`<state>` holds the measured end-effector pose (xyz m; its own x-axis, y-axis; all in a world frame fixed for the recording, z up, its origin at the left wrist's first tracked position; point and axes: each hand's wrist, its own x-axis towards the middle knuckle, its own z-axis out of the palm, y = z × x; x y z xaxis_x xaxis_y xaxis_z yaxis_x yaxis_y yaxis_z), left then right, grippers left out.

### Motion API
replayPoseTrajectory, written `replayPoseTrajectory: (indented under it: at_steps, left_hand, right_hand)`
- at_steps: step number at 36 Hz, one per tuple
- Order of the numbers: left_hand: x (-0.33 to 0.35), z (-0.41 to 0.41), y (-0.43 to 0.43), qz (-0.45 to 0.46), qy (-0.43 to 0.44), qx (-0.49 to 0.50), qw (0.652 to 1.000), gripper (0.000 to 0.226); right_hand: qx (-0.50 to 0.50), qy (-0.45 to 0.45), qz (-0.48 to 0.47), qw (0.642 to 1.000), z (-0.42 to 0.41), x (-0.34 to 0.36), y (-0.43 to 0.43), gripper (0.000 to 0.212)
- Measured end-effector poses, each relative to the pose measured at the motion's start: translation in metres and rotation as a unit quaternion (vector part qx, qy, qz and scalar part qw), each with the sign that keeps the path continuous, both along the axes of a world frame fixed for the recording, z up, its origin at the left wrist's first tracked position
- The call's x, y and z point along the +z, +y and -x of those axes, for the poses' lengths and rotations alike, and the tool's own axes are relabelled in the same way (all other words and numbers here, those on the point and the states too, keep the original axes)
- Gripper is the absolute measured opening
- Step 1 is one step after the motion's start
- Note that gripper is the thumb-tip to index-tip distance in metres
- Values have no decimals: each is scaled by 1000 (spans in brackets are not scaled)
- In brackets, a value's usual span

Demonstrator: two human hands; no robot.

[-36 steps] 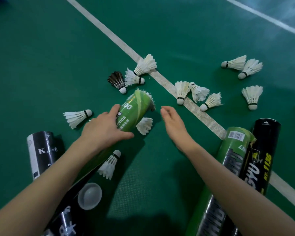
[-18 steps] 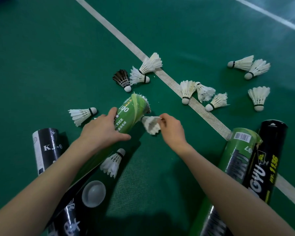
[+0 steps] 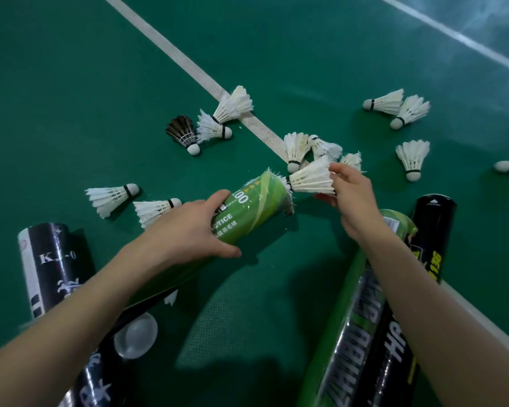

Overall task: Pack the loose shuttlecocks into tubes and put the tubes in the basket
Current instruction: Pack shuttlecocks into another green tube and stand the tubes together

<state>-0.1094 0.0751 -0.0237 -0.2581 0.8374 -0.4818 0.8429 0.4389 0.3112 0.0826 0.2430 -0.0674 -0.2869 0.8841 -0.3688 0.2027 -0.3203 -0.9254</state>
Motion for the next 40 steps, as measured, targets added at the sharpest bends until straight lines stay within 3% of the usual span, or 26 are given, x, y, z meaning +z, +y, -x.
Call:
replayPoseTrajectory:
  at_steps: [6, 12, 18, 26, 30, 36, 40]
  left_hand:
    - [-2, -6, 0, -15, -5, -18, 1000, 99]
    - [1, -7, -3, -26, -19, -22, 999, 100]
    - [6, -11, -6, -51, 18, -42, 998, 97]
    - [7, -1, -9, -69, 67, -41, 994, 96]
    - [1, 7, -11, -39, 55, -17, 998, 96]
    - [-15, 25, -11, -8, 74, 40, 996, 94]
    - [-21, 46, -19, 12, 92, 88, 992, 100]
  right_hand:
    - [96, -15, 12, 995, 6, 10, -10, 24]
    - [166, -58, -3, 984, 9, 25, -20, 78]
    - [148, -62, -17, 987, 17, 21, -33, 68]
    - [203, 28, 67, 976, 38, -7, -51, 75]
    - [220, 24, 101, 970, 44, -14, -53, 76]
    - [171, 13, 83, 982, 57, -19, -62, 52]
    - [202, -57, 58, 976, 64, -38, -86, 31]
